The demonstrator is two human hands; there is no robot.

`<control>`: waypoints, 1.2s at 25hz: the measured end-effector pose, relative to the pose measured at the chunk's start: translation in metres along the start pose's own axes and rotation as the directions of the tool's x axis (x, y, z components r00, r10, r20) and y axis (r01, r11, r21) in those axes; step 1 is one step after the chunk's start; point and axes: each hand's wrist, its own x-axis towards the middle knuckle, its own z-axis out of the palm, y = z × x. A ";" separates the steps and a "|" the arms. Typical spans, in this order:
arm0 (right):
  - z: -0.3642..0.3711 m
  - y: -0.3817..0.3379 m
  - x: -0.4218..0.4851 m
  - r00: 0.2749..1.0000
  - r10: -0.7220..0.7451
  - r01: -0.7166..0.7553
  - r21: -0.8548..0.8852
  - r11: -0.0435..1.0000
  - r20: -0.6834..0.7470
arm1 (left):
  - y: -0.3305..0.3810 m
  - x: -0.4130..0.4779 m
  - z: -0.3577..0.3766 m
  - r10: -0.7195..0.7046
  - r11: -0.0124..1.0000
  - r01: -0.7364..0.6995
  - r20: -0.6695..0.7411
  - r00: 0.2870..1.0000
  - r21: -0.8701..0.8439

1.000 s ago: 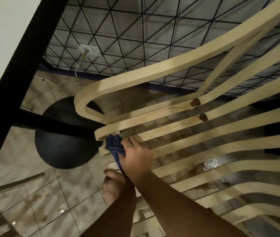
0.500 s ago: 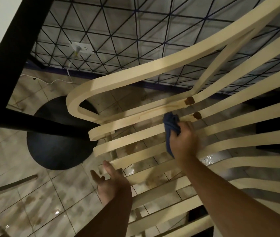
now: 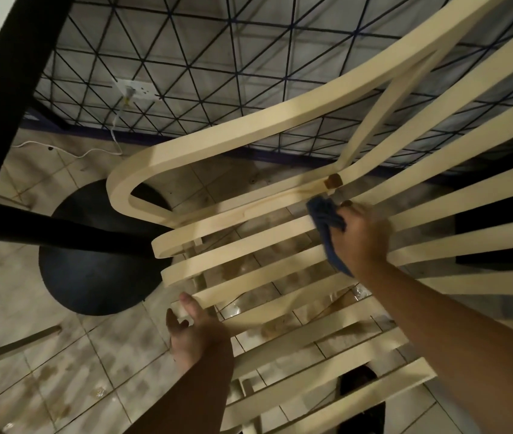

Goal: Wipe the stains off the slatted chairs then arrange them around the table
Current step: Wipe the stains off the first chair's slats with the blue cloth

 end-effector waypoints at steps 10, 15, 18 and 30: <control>0.014 -0.053 -0.024 0.992 -0.109 0.098 0.149 0.984 0.065 | -0.001 0.002 0.004 -0.010 1.000 0.011 -0.027 1.000 0.017; -0.017 0.016 0.013 0.998 -0.015 0.019 -0.086 0.996 0.057 | -0.006 0.008 0.003 0.006 0.997 -0.005 -0.014 1.000 0.074; -0.020 0.015 0.018 0.999 0.049 -0.048 -0.115 0.992 0.006 | -0.008 0.011 0.005 0.044 0.993 -0.041 -0.027 0.999 0.109; -0.003 0.015 0.015 0.998 -0.006 0.007 -0.011 1.000 0.069 | -0.001 -0.002 -0.006 0.074 0.993 -0.077 0.043 0.996 0.090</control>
